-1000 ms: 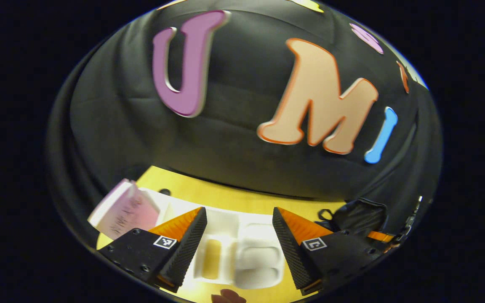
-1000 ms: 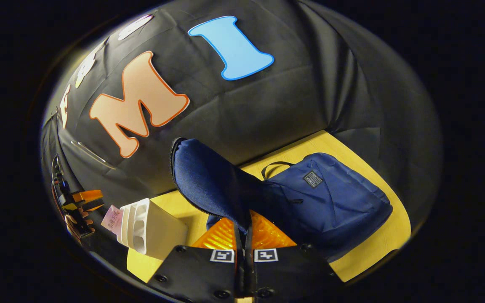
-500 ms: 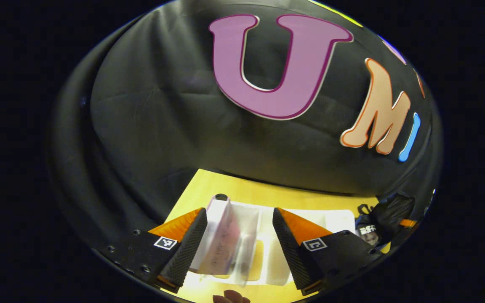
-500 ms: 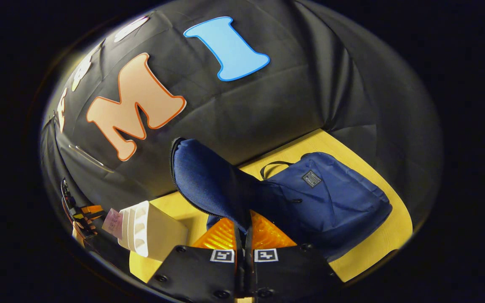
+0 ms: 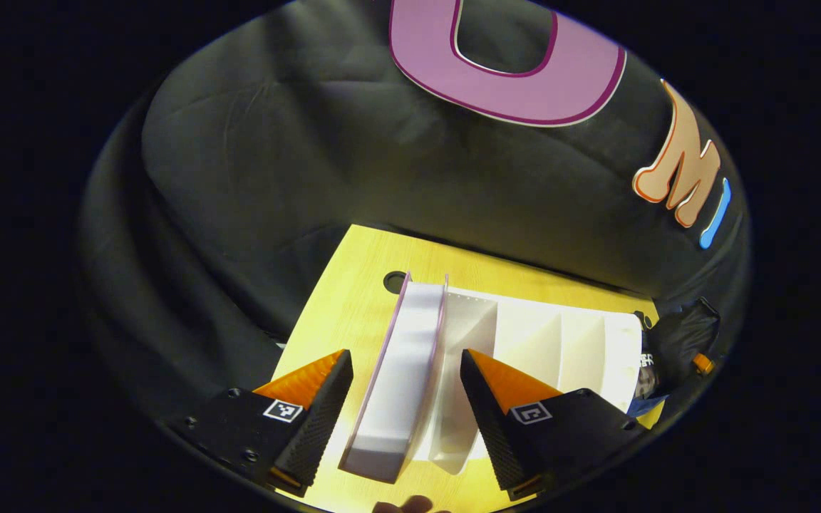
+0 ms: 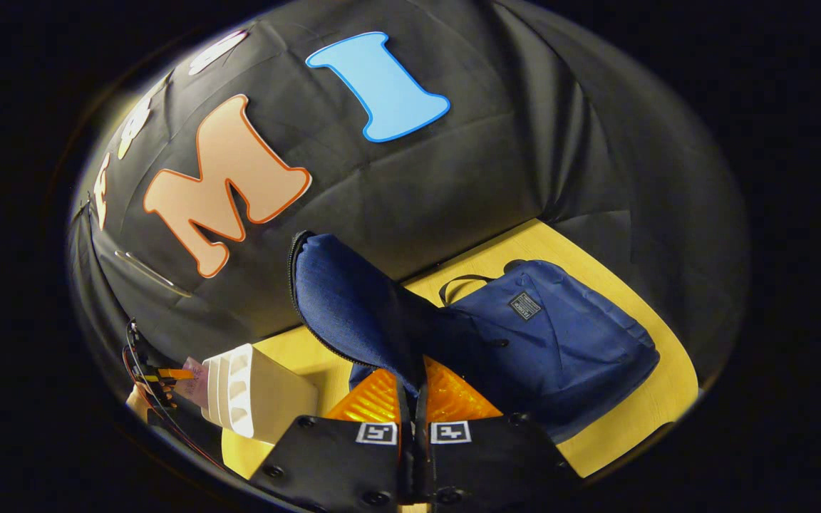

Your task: Open the schoolbag, grab two books from the bookshelf and put them into the schoolbag.

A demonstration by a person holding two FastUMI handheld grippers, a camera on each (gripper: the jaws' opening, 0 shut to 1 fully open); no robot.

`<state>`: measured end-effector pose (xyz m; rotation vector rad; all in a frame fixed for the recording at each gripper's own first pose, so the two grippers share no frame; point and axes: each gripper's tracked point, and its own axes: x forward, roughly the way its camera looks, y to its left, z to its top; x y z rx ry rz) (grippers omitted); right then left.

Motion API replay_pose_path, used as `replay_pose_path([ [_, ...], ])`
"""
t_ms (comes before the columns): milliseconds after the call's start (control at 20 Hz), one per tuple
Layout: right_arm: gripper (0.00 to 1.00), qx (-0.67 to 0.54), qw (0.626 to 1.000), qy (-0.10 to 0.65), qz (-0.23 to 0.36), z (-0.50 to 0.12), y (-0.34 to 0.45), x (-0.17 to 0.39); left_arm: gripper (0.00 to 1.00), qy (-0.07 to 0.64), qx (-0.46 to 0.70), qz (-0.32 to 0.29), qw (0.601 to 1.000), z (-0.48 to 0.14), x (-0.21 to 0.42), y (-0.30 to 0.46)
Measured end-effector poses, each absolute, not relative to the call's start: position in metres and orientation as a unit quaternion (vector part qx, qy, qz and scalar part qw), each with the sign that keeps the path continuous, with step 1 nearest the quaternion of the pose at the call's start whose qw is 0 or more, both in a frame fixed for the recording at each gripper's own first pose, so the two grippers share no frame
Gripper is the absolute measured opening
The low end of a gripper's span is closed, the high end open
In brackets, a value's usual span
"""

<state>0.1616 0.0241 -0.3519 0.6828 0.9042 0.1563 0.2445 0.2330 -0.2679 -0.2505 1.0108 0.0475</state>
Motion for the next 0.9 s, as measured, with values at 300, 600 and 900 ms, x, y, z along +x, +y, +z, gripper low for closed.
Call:
replay_pose_path([
  [300, 0.03, 0.326, 0.840, 0.428, 0.074, -0.353, 0.025, 0.162, 0.72, 0.522, -0.115, 0.002, 0.845, -0.268, 0.238, 0.237],
  [600, 0.03, 0.327, 0.841, 0.426, 0.072, -0.354, 0.023, 0.163, 0.53, 0.578, -0.094, -0.011, 0.811, -0.275, 0.228, 0.240],
  [900, 0.04, 0.327, 0.841, 0.426, 0.069, -0.354, 0.023, 0.162, 0.36, 0.574, -0.104, -0.021, 0.812, -0.271, 0.233, 0.237],
])
